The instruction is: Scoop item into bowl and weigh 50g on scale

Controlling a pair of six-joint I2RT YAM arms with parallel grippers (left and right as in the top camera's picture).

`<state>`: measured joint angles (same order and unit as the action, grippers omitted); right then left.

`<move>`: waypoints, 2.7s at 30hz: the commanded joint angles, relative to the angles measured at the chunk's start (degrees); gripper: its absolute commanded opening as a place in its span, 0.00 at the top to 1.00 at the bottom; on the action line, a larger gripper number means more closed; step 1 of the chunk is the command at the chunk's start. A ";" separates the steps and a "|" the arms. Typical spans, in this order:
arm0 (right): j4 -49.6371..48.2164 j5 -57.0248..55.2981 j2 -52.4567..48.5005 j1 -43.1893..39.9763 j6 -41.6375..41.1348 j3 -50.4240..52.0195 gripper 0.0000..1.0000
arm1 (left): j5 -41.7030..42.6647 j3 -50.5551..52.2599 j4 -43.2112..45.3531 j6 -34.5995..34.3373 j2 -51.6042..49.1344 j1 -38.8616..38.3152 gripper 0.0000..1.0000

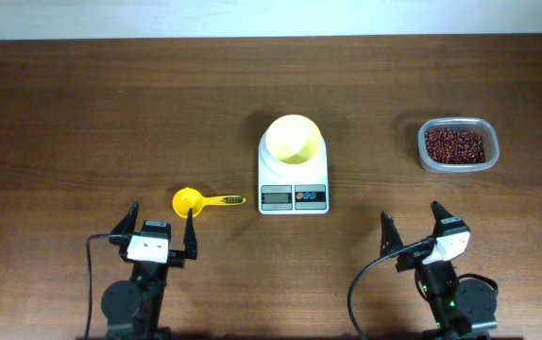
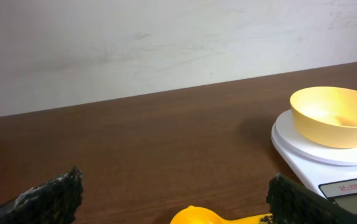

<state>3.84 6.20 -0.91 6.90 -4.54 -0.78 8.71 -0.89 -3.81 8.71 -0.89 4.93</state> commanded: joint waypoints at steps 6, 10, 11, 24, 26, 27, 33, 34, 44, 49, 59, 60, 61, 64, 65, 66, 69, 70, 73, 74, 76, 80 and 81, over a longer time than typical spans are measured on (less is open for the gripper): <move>0.20 -0.48 0.37 -0.13 -0.22 0.46 0.01 | -0.63 0.37 -0.11 -0.26 0.55 -0.17 0.01; 0.20 -0.48 0.37 -0.13 -0.22 0.46 0.01 | -0.63 0.37 -0.11 -0.26 0.52 -0.17 0.01; 0.20 -0.48 0.37 -0.13 -0.22 0.46 0.01 | -0.63 0.37 -0.11 -0.28 0.52 -0.17 0.01; 0.20 -0.48 0.37 -0.13 -0.22 0.46 0.01 | -0.63 0.37 -0.11 -0.26 0.52 -0.17 0.01; 0.20 -0.48 0.37 -0.13 -0.22 0.46 0.01 | -0.63 0.37 -0.11 -0.26 0.52 -0.17 0.01; 0.20 -0.48 0.37 -0.13 -0.22 0.46 0.01 | -0.63 0.37 -0.11 -0.28 0.52 -0.17 0.01; 0.20 -0.48 0.37 -0.13 -0.22 0.46 0.01 | -0.63 0.37 -0.11 -0.26 0.52 -0.17 0.01; 0.20 -0.48 0.37 -0.13 -0.22 0.46 0.01 | -0.63 0.37 -0.11 -0.28 0.52 -0.17 0.02; 0.20 -0.48 0.37 -0.13 -0.22 0.46 0.01 | -1.49 0.37 0.37 -0.09 0.55 -0.17 0.01; 0.20 -0.48 0.37 -0.13 -0.22 0.46 0.01 | -0.85 0.35 -0.07 -0.09 0.55 -0.17 0.01; 0.20 -0.48 0.37 -0.13 -0.22 0.46 0.01 | -1.25 0.35 0.52 -0.11 0.55 -0.17 0.01; 0.20 -0.48 0.37 -0.13 -0.22 0.46 0.01 | -1.22 0.35 0.66 -0.11 0.55 -0.17 0.01; 0.20 -0.48 0.37 -0.13 -0.22 0.46 0.01 | -1.22 0.35 0.92 -0.11 0.55 -0.17 0.01; 0.20 -0.48 0.37 -0.13 -0.22 0.46 0.01 | -1.01 0.35 2.47 -0.72 0.55 -0.17 0.01; 0.20 -0.48 0.37 -0.13 -0.22 0.46 0.01 | -1.03 0.35 3.48 -1.99 0.55 -0.17 0.01; 0.20 -0.48 0.37 -0.13 -0.22 0.46 0.01 | -1.03 0.35 4.79 -2.84 0.55 -0.17 0.01; 0.20 -0.48 0.37 -0.13 -0.22 0.46 0.01 | -1.05 0.35 6.91 -2.91 0.55 -0.17 0.01; 0.20 -0.48 0.37 -0.13 -0.22 0.46 0.01 | -1.03 0.35 6.82 -2.91 0.55 -0.17 0.01; 0.20 -0.48 0.37 -0.13 -0.22 0.46 0.01 | -1.07 0.35 6.82 -2.91 0.55 -0.17 0.01; 0.20 -0.48 0.37 -0.13 -0.22 0.46 0.01 | -1.09 0.35 6.78 -2.91 0.52 -0.17 0.01; 0.20 -0.48 0.37 -0.13 -0.22 0.46 0.01 | -3.87 0.35 7.04 -2.89 0.52 -0.17 0.01; 0.20 -0.48 0.37 -0.13 -0.22 0.46 0.01 | -4.04 0.35 7.74 -2.89 0.52 -0.17 0.01; 0.20 -0.48 0.37 -0.13 -0.22 0.46 0.01 | -4.07 0.35 7.96 -2.89 0.55 -0.17 0.01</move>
<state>3.84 6.20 -0.91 6.90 -4.54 -0.78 5.65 -0.82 3.55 6.35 -0.84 4.93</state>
